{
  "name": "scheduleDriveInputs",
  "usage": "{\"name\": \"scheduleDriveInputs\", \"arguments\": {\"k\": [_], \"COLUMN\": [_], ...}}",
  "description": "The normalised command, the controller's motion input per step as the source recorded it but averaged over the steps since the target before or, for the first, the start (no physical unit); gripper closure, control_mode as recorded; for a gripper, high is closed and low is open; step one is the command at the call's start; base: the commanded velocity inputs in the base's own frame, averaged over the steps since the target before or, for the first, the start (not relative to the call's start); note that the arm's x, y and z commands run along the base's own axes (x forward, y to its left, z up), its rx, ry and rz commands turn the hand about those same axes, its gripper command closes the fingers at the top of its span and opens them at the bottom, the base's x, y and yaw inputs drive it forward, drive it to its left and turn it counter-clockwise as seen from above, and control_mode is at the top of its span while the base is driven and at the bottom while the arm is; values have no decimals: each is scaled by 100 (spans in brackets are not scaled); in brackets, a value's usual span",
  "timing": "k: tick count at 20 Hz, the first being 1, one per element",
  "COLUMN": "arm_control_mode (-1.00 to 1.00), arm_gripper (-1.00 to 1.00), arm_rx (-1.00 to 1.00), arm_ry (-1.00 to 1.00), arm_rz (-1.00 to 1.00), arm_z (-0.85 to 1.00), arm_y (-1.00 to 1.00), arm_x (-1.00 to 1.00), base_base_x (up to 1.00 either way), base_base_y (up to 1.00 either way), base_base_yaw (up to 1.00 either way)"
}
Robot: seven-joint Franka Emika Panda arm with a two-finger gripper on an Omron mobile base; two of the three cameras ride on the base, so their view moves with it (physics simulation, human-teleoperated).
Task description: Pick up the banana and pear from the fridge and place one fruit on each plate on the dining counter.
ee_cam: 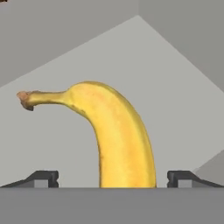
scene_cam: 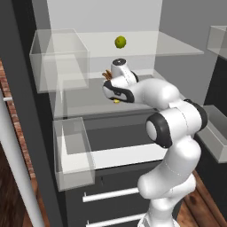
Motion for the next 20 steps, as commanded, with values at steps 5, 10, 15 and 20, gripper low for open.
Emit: {"name": "scheduleDriveInputs", "arguments": {"k": [5, 10, 15, 20], "arm_control_mode": [-100, -100, -100, -100], "arm_gripper": [100, 100, 100, 100], "arm_rx": [1, 0, 2, 6], "arm_ry": [10, 8, 1, -2], "arm_rz": [-10, -10, -16, -19], "arm_z": [-48, -51, -21, 0], "arm_y": [0, 0, 0, -12], "arm_x": [0, 0, -13, -52], "base_base_x": [0, 0, 0, 0], "base_base_y": [0, 0, 0, 0], "base_base_yaw": [0, 0, 0, 0]}}
